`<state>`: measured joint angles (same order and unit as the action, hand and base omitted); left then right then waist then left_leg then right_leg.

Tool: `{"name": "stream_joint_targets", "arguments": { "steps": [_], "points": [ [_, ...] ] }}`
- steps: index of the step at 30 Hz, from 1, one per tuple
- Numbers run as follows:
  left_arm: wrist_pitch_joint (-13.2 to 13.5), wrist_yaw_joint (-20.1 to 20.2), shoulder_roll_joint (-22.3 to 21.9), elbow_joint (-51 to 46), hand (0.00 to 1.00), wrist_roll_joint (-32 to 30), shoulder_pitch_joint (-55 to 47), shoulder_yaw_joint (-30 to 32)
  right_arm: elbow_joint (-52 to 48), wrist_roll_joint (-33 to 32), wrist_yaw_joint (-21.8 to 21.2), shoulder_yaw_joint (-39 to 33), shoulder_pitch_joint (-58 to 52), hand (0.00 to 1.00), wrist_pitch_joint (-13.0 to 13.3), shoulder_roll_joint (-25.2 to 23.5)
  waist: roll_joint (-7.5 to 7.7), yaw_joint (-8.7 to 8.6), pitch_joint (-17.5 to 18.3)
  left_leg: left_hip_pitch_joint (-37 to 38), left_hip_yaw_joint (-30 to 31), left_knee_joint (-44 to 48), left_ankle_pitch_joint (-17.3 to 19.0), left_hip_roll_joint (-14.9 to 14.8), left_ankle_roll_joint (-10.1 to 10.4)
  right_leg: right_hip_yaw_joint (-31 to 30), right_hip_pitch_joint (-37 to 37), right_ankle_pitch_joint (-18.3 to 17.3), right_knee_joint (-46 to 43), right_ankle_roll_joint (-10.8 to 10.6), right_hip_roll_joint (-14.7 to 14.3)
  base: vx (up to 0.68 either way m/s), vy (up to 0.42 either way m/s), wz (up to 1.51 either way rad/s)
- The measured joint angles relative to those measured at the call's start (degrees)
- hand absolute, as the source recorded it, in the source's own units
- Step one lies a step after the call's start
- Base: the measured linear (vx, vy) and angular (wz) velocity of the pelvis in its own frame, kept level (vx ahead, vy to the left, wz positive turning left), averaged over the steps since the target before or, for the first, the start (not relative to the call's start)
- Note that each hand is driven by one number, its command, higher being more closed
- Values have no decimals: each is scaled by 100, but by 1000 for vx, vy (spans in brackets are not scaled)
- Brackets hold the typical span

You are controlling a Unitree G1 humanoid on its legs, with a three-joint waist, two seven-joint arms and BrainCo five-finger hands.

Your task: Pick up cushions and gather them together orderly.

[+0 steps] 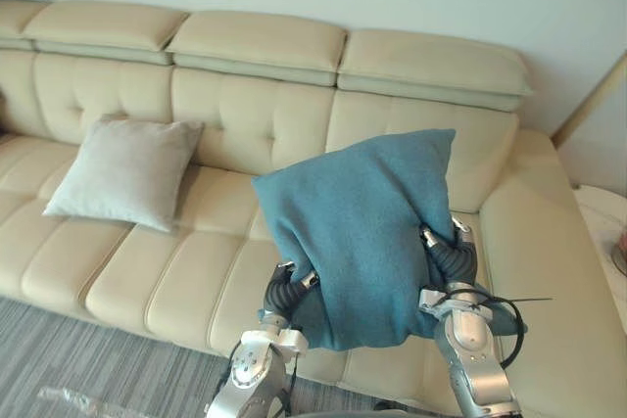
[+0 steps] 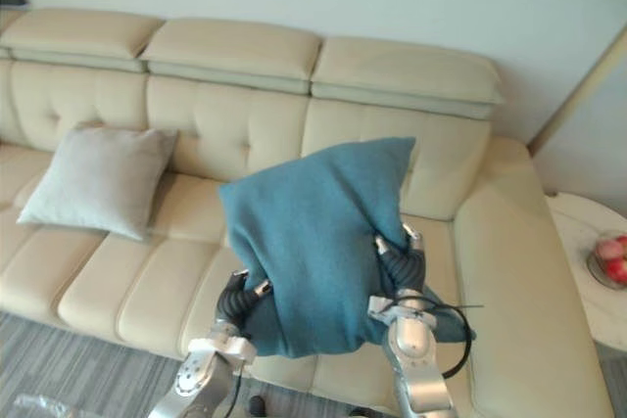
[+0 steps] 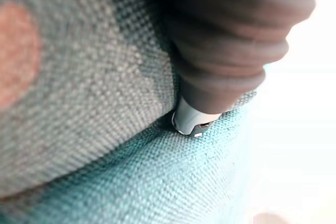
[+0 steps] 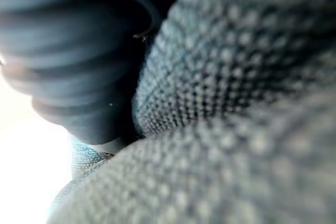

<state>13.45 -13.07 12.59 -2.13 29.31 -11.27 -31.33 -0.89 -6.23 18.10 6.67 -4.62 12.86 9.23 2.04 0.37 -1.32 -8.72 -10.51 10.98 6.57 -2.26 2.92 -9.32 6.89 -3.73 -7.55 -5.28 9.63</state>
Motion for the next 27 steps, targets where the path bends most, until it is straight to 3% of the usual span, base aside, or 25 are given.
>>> {"name": "stream_joint_targets", "arguments": {
  "steps": [3, 6, 13, 18, 24, 27],
  "points": [
    [-14, -28, 1, 6, 100, -65, 71, 94, 499, 73, 0, 10, 309, 100, -12, 42, -44, 15, 16, -5, -423, -250, -120, -158, -30, 330, 305, 549, 242, 93, -146, -42, 21, -84],
    [-33, -36, 3, 120, 100, -244, 298, 117, 617, 157, 5, 10, 349, 100, -27, 212, -43, -58, 12, -90, -448, -307, -208, -122, -71, 519, 223, 850, 754, 104, -106, -65, -15, -30],
    [-39, -188, -2, 130, 100, -688, 697, 347, 632, 177, 6, 40, 545, 100, -34, 248, -20, -30, -160, -160, -288, -713, -536, -125, 99, 859, 325, 805, 972, 47, -95, -133, -69, 9],
    [-39, -651, -13, 431, 100, -809, 2079, 609, 781, 177, 143, 41, 1643, 100, -35, 453, -6, 30, -836, -938, -187, -755, -951, -343, 187, 978, 1232, 974, 607, 188, -275, -151, -88, 3],
    [-27, -1394, -277, 890, 100, -970, 3959, 1116, 1084, 177, 644, 11, 3020, 100, -192, 566, -54, 107, -918, -1987, -158, -374, -1075, -539, 190, 1086, 2388, 988, 39, 170, -378, -97, -58, -2],
    [129, -1823, -305, 1301, 100, -1052, 5116, 1336, 1347, 377, 1025, -64, 4166, 100, -216, 686, -96, 122, -954, -2450, -130, -428, -1194, -562, 226, 1210, 2880, 1038, -21, 215, -370, -55, -17, 4]
  ]
}}
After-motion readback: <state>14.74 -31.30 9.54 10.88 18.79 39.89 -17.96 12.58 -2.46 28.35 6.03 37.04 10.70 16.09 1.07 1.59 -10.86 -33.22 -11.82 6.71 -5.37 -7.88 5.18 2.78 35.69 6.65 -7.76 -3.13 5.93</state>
